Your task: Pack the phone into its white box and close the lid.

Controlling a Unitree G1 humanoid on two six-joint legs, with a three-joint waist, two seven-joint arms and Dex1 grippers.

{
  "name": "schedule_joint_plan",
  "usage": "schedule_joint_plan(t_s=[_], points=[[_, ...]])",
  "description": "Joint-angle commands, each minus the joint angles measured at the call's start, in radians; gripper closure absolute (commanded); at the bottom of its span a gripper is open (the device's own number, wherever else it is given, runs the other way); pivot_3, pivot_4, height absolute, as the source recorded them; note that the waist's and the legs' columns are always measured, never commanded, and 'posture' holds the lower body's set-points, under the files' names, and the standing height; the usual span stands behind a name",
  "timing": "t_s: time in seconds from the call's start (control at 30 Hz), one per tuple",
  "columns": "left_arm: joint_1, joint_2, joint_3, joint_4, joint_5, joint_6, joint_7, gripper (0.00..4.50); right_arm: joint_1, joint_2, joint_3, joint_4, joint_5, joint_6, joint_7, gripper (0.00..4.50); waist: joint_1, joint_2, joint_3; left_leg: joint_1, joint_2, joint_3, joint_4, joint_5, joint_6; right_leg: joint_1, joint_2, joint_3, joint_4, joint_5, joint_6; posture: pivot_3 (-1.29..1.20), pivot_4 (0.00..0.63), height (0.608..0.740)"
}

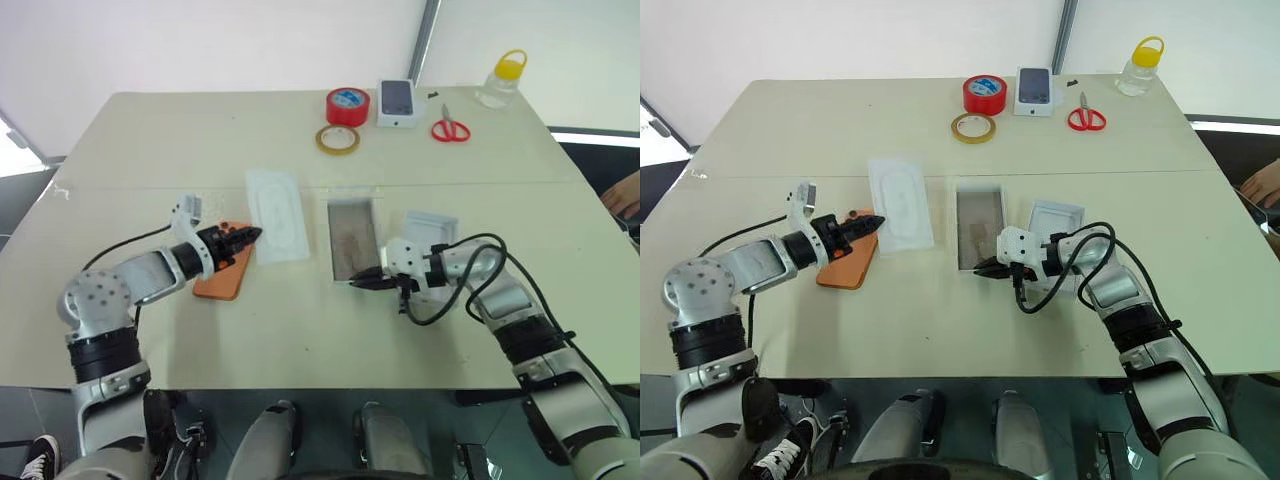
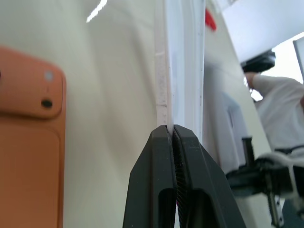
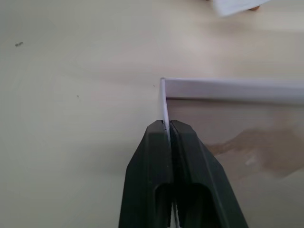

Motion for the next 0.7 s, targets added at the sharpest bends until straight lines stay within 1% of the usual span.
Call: schedule_joint_plan(t_s=[0.03,0.23,0.27,0.33,0.43,0.5,0.53,0.6,0.7], points=[[-0.057,-0.002,0.052,-0.001,-0.061,-0.015,0.040,4.50,0.006,0.046,-0.002,-0.116,0.007,0.032,-0.058,4.47,-0.001,0.000,0.000,0.000,0.000,0.000,0.000,0.000,0.000,0.000,0.000,0.000,0.000,0.000,0.000,0.00,0.150,0.740],[-0.071,-0.047,0.038,-0.026,-0.132,0.014,0.107,4.50,0.040,0.135,0.047,-0.232,-0.080,0.205,-0.228,4.47,0.003,0.000,0.000,0.000,0.000,0.000,0.000,0.000,0.000,0.000,0.000,0.000,0.000,0.000,0.000,0.00,0.150,0.740],[-0.066,-0.051,0.036,-0.029,-0.140,0.017,0.117,4.50,0.042,0.141,0.052,-0.238,-0.092,0.219,-0.244,4.47,0.002,0.000,0.000,0.000,0.000,0.000,0.000,0.000,0.000,0.000,0.000,0.000,0.000,0.000,0.000,0.00,0.150,0.740],[-0.051,-0.060,0.029,-0.033,-0.157,0.026,0.131,4.50,0.048,0.155,0.049,-0.265,-0.061,0.289,-0.241,4.47,0.002,0.000,0.000,0.000,0.000,0.000,0.000,0.000,0.000,0.000,0.000,0.000,0.000,0.000,0.000,0.00,0.150,0.740],[-0.036,-0.061,0.019,-0.034,-0.175,0.026,0.138,4.50,0.055,0.157,0.049,-0.306,-0.030,0.348,-0.225,3.63,0.001,0.000,0.000,0.000,0.000,0.000,0.000,0.000,-0.001,-0.001,0.000,0.000,0.001,0.000,0.000,0.00,0.150,0.740],[-0.024,-0.054,0.006,-0.039,-0.177,0.025,0.133,4.50,0.062,0.149,0.048,-0.330,-0.021,0.364,-0.222,2.51,0.001,0.000,0.000,0.000,0.000,0.000,0.000,0.000,-0.001,-0.001,0.000,0.000,0.001,0.000,0.000,0.00,0.150,0.740],[-0.013,-0.042,-0.009,-0.047,-0.170,0.028,0.114,4.50,0.066,0.141,0.042,-0.346,-0.002,0.381,-0.208,2.10,0.000,0.000,0.000,0.000,0.000,0.000,0.000,0.000,-0.001,-0.001,0.000,0.000,0.001,0.000,0.000,0.00,0.150,0.740],[0.011,-0.013,-0.044,-0.059,-0.152,0.041,0.079,4.50,0.070,0.113,0.021,-0.376,0.020,0.381,-0.187,1.03,0.001,0.000,0.000,0.000,0.000,0.000,0.000,0.000,-0.001,-0.001,0.000,0.000,0.000,0.000,0.000,0.00,0.150,0.740],[0.039,0.033,-0.106,-0.076,-0.133,0.044,0.002,4.50,0.078,0.032,-0.052,-0.455,0.105,0.410,-0.122,1.03,0.003,0.000,0.000,0.000,0.000,0.000,0.000,0.000,0.000,0.000,0.000,0.000,0.000,0.000,0.000,0.00,0.150,0.740]])
